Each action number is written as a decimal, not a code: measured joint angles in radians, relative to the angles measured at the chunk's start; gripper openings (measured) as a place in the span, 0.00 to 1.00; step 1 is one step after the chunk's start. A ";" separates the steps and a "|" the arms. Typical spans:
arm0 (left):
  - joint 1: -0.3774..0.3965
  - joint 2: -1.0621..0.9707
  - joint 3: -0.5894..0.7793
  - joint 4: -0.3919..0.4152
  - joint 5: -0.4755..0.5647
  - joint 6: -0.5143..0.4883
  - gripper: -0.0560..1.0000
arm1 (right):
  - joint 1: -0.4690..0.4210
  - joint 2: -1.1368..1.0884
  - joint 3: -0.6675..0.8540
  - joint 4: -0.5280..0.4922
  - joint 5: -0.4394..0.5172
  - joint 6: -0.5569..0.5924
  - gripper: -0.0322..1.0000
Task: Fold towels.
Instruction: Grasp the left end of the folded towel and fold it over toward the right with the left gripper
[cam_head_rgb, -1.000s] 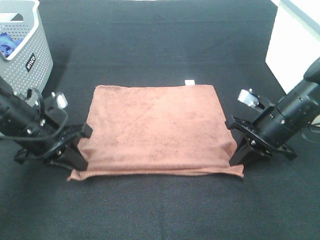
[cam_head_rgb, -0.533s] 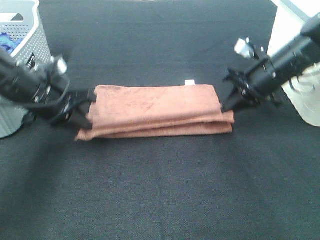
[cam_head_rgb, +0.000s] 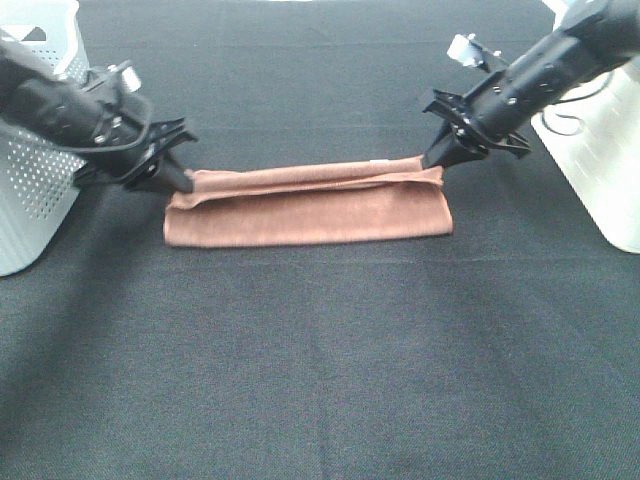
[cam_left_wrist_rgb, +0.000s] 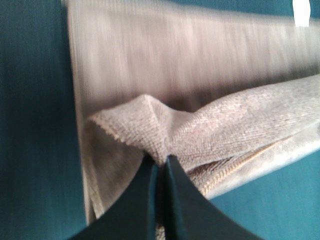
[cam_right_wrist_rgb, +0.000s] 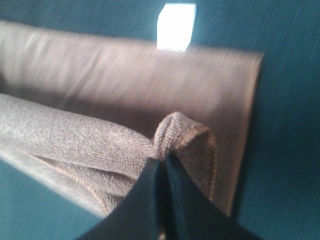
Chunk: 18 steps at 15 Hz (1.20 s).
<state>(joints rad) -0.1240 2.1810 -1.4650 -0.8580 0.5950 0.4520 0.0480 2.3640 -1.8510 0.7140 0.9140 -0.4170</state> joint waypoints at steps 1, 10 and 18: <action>0.002 0.029 -0.048 0.000 0.003 0.000 0.06 | 0.000 0.034 -0.047 -0.016 0.000 0.013 0.03; -0.001 0.148 -0.213 0.015 0.002 0.000 0.48 | -0.001 0.129 -0.159 -0.072 -0.074 0.031 0.56; 0.019 0.144 -0.213 0.168 -0.011 -0.134 0.77 | -0.023 0.102 -0.193 -0.260 0.066 0.209 0.79</action>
<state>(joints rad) -0.1050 2.3250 -1.6780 -0.6900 0.5840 0.3180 0.0250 2.4660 -2.0440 0.4540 0.9800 -0.2080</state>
